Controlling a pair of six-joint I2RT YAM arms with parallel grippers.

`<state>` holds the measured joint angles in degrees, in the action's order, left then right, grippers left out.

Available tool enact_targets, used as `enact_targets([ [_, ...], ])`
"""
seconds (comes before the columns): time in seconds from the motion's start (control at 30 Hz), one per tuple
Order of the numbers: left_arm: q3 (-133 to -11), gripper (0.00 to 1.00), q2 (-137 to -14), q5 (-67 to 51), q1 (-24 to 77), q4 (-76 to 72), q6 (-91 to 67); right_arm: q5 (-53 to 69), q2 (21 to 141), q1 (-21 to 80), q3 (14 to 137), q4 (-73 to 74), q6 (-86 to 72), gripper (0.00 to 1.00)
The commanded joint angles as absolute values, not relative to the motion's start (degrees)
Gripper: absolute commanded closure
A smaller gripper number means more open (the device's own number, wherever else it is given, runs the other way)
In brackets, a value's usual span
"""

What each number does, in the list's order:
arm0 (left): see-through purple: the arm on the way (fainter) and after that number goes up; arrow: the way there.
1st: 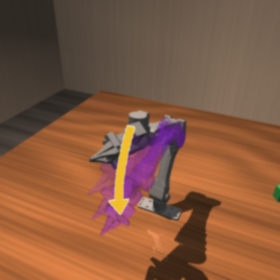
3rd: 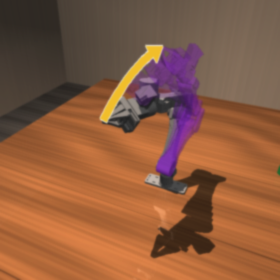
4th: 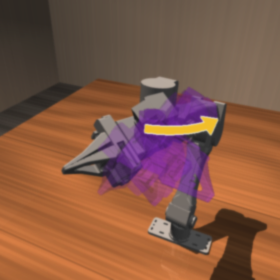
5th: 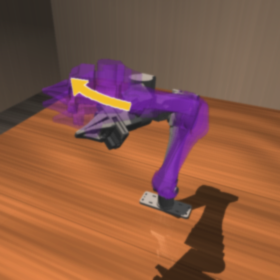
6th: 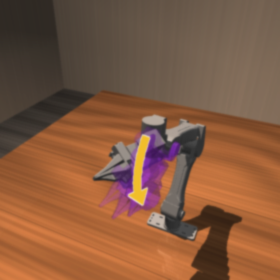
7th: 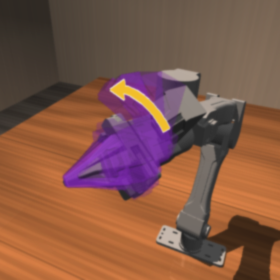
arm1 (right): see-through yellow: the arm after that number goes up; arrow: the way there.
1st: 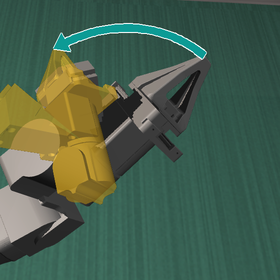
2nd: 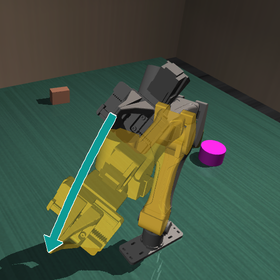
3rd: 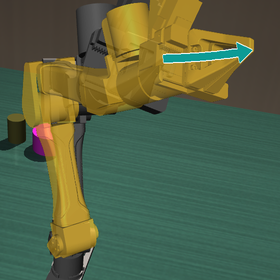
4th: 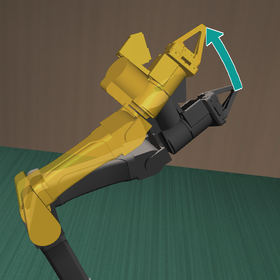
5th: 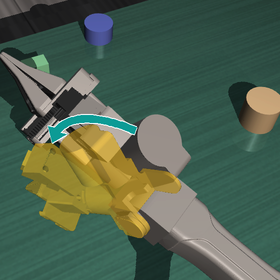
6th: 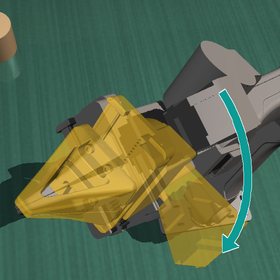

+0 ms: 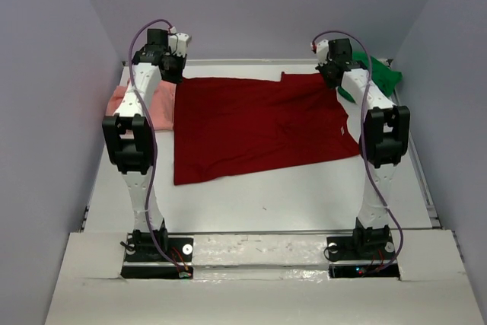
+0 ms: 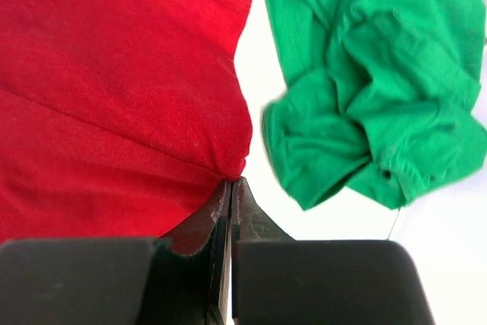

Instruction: Fold and stack the t-shirts

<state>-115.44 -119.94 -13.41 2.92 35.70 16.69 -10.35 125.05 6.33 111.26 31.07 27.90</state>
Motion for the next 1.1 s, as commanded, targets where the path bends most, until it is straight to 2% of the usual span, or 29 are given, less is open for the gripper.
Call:
enact_targets([
  [0.0, -111.7, 1.0, -112.9, -11.6, 2.5, 34.7, 19.2, -12.9, 119.2, 5.9, 106.8, 29.8, 28.8, 1.0],
  [0.2, -104.1, 1.0, -108.9, -13.1, 2.3, 34.9, 20.2, -13.0, 115.1, 5.9, 100.3, 29.4, 28.4, 1.0],
  [0.47, -98.3, 1.0, -106.3, -15.1, 2.4, 35.6, 20.6, -13.1, 113.2, 5.9, 98.4, 29.4, 28.4, 1.0],
  [1.07, -95.4, 1.0, -103.4, -13.5, 2.6, 39.7, 23.0, -12.7, 108.9, 5.9, 92.4, 30.4, 28.7, 1.0],
])
